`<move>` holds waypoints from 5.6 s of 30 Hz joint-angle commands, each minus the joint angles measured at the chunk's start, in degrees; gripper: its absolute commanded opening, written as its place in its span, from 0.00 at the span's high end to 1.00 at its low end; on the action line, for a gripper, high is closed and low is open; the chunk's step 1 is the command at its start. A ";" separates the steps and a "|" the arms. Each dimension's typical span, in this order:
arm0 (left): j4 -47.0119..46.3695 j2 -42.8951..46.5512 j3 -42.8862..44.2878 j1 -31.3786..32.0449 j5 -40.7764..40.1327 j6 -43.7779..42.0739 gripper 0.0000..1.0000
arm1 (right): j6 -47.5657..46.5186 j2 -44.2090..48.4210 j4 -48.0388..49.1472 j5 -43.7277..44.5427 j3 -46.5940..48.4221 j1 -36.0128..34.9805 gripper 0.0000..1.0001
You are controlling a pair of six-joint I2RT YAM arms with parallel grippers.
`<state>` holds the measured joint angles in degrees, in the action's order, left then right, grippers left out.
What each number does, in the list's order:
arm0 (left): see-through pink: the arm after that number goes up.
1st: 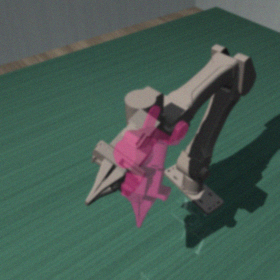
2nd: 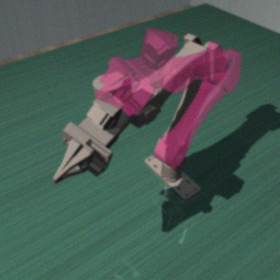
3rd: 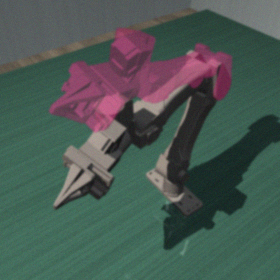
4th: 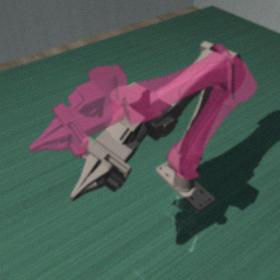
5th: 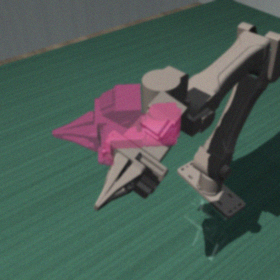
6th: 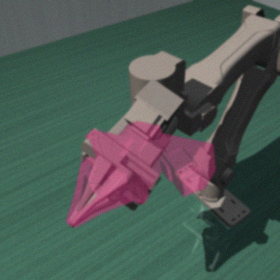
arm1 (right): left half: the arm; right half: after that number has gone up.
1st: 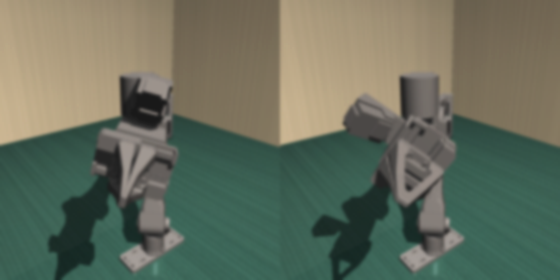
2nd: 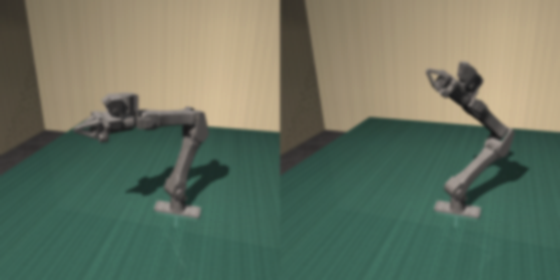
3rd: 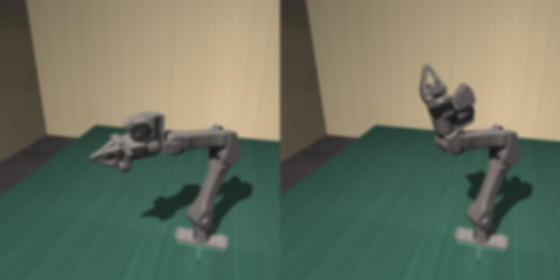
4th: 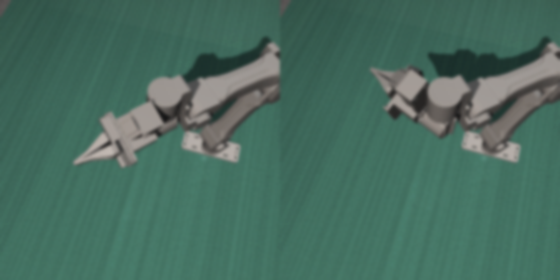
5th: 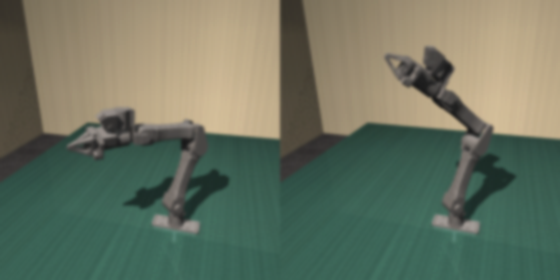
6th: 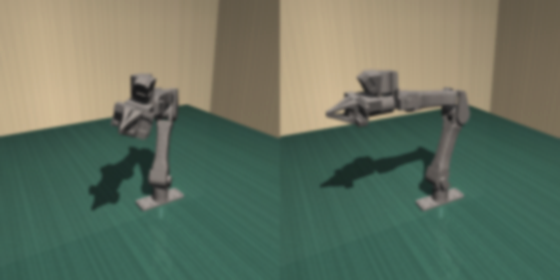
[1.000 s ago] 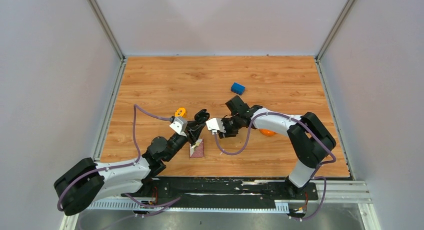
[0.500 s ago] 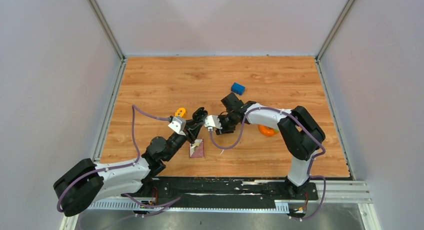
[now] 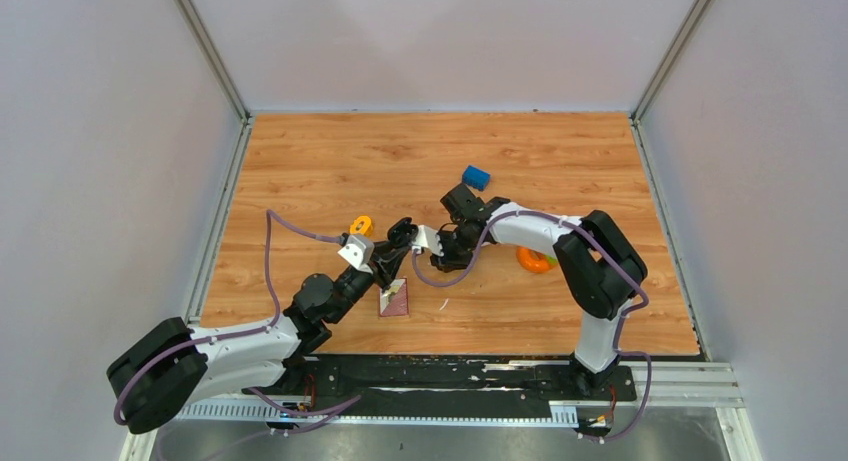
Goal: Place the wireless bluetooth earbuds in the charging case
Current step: Pick up the earbud from the center of the board.
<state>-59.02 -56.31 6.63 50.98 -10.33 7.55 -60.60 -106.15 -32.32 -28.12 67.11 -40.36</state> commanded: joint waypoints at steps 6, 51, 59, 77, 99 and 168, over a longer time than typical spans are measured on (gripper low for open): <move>-1.65 0.07 0.20 0.17 0.50 -0.61 1.00 | 17.03 5.36 -3.23 -0.21 -2.25 -0.18 0.77; 4.54 2.35 -1.30 -3.67 -15.83 4.37 1.00 | -4.27 2.85 -1.26 -10.17 1.88 3.07 0.77; 6.08 6.97 -2.64 -4.05 -19.65 4.06 1.00 | -5.95 -0.97 -5.78 -10.59 6.14 3.05 0.75; 5.77 6.76 -2.27 -4.04 -17.19 3.96 1.00 | -7.49 -4.08 -9.93 -8.66 8.12 3.04 0.71; 5.76 6.13 -1.95 -4.05 -15.95 4.13 1.00 | -8.51 -4.57 -15.59 -9.25 9.45 3.03 0.73; 5.68 2.82 -0.64 -4.05 -13.49 4.40 1.00 | -2.37 -9.66 -19.39 -12.08 15.44 7.11 0.72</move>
<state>-51.20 -53.25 4.14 47.16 -24.03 11.27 -62.43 -115.15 -49.91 -37.78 80.71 -33.28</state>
